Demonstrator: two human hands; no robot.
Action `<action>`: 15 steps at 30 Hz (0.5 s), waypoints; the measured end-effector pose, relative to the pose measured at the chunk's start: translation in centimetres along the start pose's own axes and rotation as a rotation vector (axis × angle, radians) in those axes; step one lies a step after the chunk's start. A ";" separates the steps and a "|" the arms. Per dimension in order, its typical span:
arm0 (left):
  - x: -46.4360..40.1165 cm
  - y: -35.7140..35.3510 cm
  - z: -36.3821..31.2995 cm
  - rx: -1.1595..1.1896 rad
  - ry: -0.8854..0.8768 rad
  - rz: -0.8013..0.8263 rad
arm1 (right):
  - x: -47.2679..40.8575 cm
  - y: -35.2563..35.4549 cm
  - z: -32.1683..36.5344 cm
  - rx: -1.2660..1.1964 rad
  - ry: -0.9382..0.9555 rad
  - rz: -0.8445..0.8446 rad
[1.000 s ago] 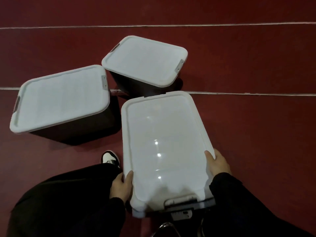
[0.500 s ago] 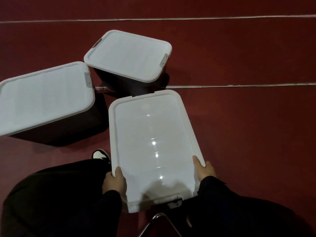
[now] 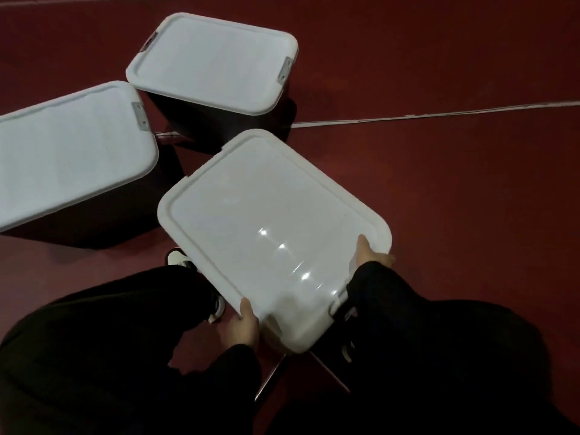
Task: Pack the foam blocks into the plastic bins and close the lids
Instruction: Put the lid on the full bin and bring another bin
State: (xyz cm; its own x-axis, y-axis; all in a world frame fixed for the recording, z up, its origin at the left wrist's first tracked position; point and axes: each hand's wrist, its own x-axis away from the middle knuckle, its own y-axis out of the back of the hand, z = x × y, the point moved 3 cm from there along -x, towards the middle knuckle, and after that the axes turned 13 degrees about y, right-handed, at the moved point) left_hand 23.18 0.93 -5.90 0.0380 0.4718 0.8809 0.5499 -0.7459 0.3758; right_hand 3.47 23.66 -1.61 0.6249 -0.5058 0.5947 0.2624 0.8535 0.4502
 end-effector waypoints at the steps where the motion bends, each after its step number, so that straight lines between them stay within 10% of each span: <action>1: -0.3 -1.5 2.0 0.057 0.061 0.062 | -1.0 -0.5 1.6 0.006 0.061 0.038; 11: 7.9 -10.3 -5.7 -0.147 0.097 0.488 | -6.1 -5.5 8.9 0.217 0.488 0.424; 15: 6.4 -7.6 -11.2 -0.594 -0.424 0.227 | -6.5 -4.5 6.2 0.218 0.489 0.283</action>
State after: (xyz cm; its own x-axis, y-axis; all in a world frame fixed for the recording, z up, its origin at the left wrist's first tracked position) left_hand 9.87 4.33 0.11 0.4799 0.3273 0.8140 -0.0461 -0.9171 0.3960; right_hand -6.36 22.33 -3.33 0.9277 -0.1022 0.3591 -0.0878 0.8752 0.4758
